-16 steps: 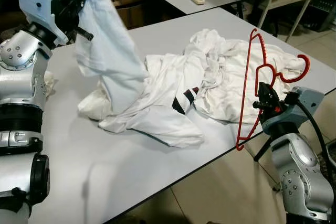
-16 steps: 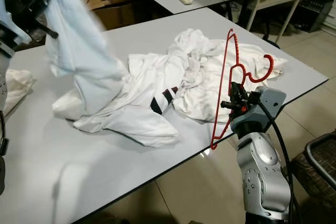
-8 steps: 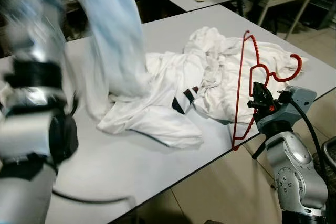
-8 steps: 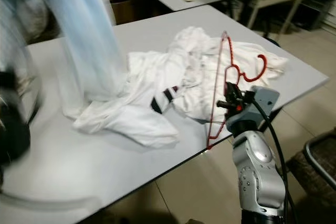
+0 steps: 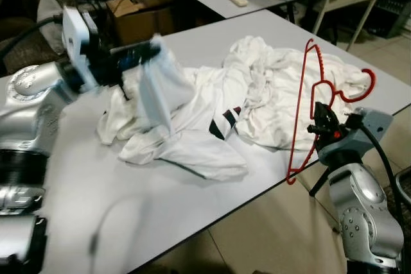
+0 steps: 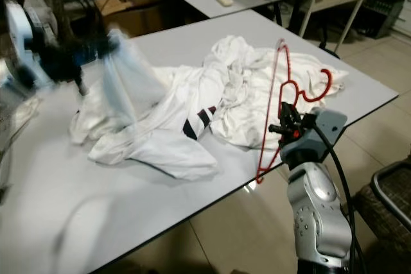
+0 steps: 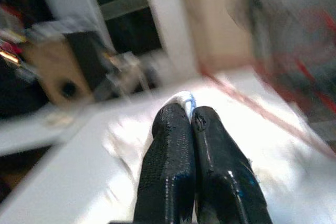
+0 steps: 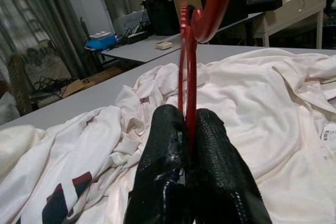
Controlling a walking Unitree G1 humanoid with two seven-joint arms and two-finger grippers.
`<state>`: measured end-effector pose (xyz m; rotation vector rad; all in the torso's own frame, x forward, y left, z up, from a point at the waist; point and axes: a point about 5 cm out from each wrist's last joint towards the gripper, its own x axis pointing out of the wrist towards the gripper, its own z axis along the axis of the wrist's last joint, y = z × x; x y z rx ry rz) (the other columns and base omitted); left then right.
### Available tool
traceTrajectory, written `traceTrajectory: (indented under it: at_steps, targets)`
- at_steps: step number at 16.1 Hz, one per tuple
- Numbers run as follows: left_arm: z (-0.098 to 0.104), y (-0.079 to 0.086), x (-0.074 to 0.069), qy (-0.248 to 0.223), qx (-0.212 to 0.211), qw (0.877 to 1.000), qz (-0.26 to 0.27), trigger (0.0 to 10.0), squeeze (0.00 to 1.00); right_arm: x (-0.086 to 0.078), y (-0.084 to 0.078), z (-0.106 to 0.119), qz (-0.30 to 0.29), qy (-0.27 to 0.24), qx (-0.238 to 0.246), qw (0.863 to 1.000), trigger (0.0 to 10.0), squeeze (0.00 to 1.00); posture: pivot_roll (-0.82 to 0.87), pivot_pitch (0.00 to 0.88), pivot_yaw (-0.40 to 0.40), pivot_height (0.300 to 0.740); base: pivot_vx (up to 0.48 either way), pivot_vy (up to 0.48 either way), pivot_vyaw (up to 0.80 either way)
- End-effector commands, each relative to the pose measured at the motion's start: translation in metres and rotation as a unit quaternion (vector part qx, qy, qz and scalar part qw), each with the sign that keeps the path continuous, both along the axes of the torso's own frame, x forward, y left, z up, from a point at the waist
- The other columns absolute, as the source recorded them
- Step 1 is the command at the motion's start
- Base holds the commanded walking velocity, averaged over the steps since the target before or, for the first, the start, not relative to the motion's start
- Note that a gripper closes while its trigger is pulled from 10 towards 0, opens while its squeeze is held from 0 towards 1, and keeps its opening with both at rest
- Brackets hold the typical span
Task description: Hang hanger
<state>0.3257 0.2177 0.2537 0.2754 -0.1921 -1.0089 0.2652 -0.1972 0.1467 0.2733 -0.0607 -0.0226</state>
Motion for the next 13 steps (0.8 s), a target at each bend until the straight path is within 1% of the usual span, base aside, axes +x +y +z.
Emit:
traceTrajectory:
  at_steps: [1,2,3,4,5,6,7,9,10,11,12,13]
  targets:
    - [-0.005,0.000,-0.007,0.026,0.035,0.999,-0.021,0.0,0.00,0.001,0.001,0.002,0.004,-0.002,-0.005,1.000,10.0,0.00,-0.11,0.000,0.035,0.740,0.000,0.000,0.00]
    - [-0.009,0.003,-0.012,0.046,0.047,0.998,-0.022,0.0,0.00,0.001,0.001,0.001,0.006,-0.001,-0.005,1.000,10.0,0.00,-0.11,0.000,0.035,0.740,0.000,0.000,0.00]
    - [-0.015,0.007,-0.013,0.067,0.062,0.996,-0.007,0.0,0.00,0.002,0.002,0.001,0.009,0.000,-0.006,1.000,10.0,0.00,-0.11,0.000,0.031,0.740,0.000,0.000,0.00]
    - [-0.036,0.019,-0.017,0.121,0.140,0.983,0.007,0.0,0.00,0.003,0.003,0.001,0.014,0.002,-0.008,1.000,10.0,0.00,-0.11,0.000,0.031,0.740,0.000,0.000,0.00]
    - [-0.056,0.029,-0.025,0.189,0.190,0.963,0.022,0.0,0.00,0.004,0.004,0.002,0.018,0.001,-0.009,1.000,10.0,0.00,-0.11,0.000,0.027,0.740,0.000,0.000,0.00]
    - [-0.061,0.030,-0.029,0.206,0.199,0.958,0.017,0.0,0.00,0.004,0.004,0.002,0.019,0.001,-0.010,1.000,10.0,0.00,-0.11,0.000,0.028,0.740,0.000,0.000,0.00]
    - [-0.065,0.023,-0.039,0.231,0.188,0.954,-0.014,0.0,0.00,0.004,0.003,0.002,0.019,0.001,-0.011,1.000,10.0,0.00,-0.11,0.000,0.028,0.740,0.000,0.000,0.00]
    - [-0.066,0.008,-0.052,0.251,0.158,0.953,-0.057,0.0,0.00,0.004,0.003,0.001,0.028,0.006,-0.016,0.999,10.0,0.00,-0.11,0.000,0.029,0.740,0.000,0.000,0.00]
    - [-0.071,-0.002,-0.059,0.261,0.169,0.947,-0.082,0.0,0.00,0.004,0.010,0.004,0.060,0.003,-0.021,0.998,10.0,0.00,-0.12,0.000,0.032,0.740,0.000,0.000,0.00]
    - [-0.076,-0.017,-0.067,0.262,0.175,0.942,-0.111,0.0,0.00,0.004,0.021,0.013,0.114,-0.015,-0.017,0.993,10.0,0.00,-0.12,0.000,0.033,0.740,0.000,0.000,0.00]
    - [-0.076,-0.035,-0.072,0.239,0.164,0.947,-0.137,0.0,0.00,0.003,0.026,0.024,0.157,-0.033,-0.012,0.987,10.0,0.00,-0.13,0.000,0.024,0.740,0.000,0.000,0.00]
    - [-0.078,-0.049,-0.082,0.239,0.163,0.942,-0.169,0.0,0.00,0.002,0.029,0.035,0.209,-0.047,-0.010,0.977,10.0,0.00,-0.13,0.000,0.024,0.740,0.000,0.000,0.00]
